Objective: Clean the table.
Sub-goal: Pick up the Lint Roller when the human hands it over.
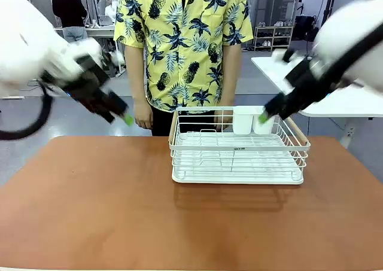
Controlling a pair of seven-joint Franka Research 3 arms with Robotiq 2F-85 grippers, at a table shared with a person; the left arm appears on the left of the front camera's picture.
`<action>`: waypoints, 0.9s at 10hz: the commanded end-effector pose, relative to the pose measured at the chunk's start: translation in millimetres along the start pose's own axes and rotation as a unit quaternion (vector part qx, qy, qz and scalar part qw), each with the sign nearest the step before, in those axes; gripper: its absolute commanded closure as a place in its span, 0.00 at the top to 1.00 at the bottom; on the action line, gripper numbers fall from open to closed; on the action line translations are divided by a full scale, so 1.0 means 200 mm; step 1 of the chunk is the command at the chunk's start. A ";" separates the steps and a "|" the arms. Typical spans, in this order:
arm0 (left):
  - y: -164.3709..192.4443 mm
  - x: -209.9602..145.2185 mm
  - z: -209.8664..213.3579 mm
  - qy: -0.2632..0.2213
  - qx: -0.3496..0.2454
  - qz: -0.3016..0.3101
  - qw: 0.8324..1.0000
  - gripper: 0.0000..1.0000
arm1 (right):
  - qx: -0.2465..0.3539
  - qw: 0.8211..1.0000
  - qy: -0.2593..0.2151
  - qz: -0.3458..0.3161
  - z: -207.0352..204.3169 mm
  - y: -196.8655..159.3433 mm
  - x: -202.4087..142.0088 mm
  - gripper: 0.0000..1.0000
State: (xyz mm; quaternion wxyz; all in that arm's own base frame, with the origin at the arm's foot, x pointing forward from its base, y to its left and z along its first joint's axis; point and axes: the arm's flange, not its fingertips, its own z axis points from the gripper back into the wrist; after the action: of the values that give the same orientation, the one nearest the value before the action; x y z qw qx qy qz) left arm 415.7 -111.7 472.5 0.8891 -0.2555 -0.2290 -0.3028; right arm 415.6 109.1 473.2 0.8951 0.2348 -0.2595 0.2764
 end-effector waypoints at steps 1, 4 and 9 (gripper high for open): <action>0.35 -0.16 0.45 -0.007 -0.173 0.116 0.978 1.00 | 0.097 0.992 0.000 -0.078 0.29 -0.35 -0.02 1.00; 0.70 -0.87 1.08 -0.165 -0.243 0.195 0.936 1.00 | 0.234 0.948 -0.075 -0.202 0.80 -0.83 -0.39 1.00; 0.93 -1.50 1.43 -0.213 -0.179 0.433 0.858 1.00 | 0.172 0.913 -0.147 -0.339 1.14 -1.19 -1.04 1.00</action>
State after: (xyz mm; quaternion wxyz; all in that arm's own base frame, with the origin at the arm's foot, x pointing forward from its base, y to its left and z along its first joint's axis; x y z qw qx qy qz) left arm 230.7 325.7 442.3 0.8004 -0.5325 -0.2434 0.1288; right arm 327.2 -285.1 455.0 0.8388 0.4919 -0.2299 -0.0397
